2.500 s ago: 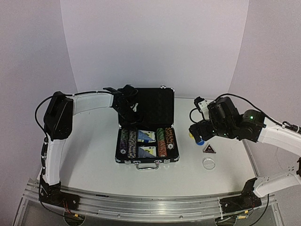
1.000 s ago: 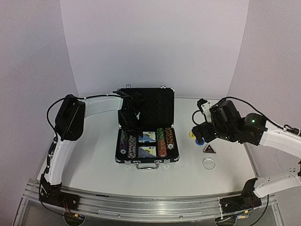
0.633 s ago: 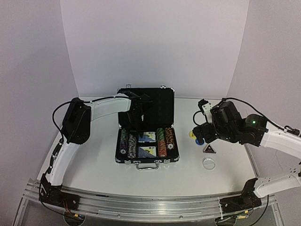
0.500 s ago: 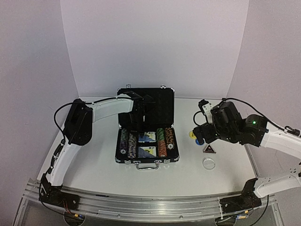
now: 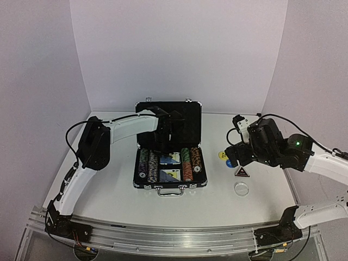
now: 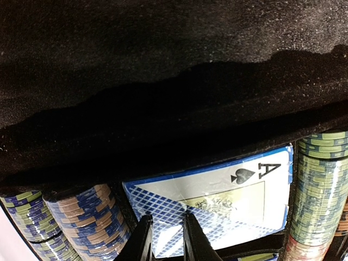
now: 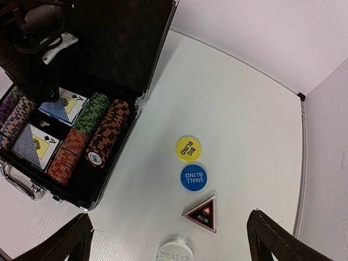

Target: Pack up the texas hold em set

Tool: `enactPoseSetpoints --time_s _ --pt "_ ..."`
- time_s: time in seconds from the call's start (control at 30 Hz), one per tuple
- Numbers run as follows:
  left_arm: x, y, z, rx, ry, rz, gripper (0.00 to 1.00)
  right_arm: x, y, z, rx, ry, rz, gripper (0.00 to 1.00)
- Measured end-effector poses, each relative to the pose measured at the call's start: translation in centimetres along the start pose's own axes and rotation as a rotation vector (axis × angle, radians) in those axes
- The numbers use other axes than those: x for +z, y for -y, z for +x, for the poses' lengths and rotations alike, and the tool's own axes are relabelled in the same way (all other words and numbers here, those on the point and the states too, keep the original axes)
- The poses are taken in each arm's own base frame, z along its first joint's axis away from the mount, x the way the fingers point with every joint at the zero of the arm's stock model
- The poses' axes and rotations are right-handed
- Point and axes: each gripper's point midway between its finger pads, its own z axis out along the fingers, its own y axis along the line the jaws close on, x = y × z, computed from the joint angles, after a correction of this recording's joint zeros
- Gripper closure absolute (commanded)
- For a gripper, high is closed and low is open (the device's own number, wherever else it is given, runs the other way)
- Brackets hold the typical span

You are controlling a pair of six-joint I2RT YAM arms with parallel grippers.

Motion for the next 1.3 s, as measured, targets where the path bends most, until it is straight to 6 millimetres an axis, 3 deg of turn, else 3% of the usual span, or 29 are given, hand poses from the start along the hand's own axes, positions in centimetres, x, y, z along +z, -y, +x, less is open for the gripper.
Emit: enactPoseSetpoints --time_s 0.27,0.4,0.53,0.6,0.67,0.8,0.9,1.0,1.07,1.1,1.3 --pt "-0.2 0.4 -0.4 0.014 0.011 0.020 0.67 0.1 0.0 0.3 0.021 -0.006 0.000 0.02" --pt "-0.8 1.7 -1.5 0.019 0.051 0.078 0.46 0.1 0.0 0.3 0.032 -0.006 0.000 0.02" --pt "-2.7 2.9 -3.0 0.035 0.121 0.135 0.12 0.3 -0.1 0.4 0.038 -0.013 0.001 0.02" --pt "-4.9 3.4 -3.9 0.038 0.171 0.173 0.01 0.5 -0.2 0.4 0.039 -0.020 0.003 0.02" --pt "-8.6 3.6 -4.6 0.037 0.247 0.224 0.00 0.8 -0.2 0.2 0.050 -0.028 0.009 0.02" --pt "-19.5 2.5 -5.0 0.020 0.452 0.352 0.00 2.2 0.5 0.2 0.121 -0.071 0.005 0.02" --pt "-26.7 0.5 -3.6 0.002 0.596 0.437 0.00 4.0 2.8 0.7 0.231 -0.132 0.021 0.02" --pt "-30.2 -2.3 -0.9 -0.028 0.697 0.477 0.00 6.3 4.7 1.5 0.318 -0.218 0.037 0.02" --pt "-30.1 -4.1 0.9 -0.056 0.719 0.474 0.00 7.6 4.6 2.3 0.338 -0.281 0.021 0.02" --pt "-29.2 -5.0 1.9 -0.074 0.712 0.460 0.00 8.4 4.5 2.8 0.347 -0.317 0.008 0.02" --pt "-19.8 -10.6 5.7 -0.219 0.552 0.313 0.00 12.4 4.0 6.4 0.362 -0.516 -0.032 0.02"
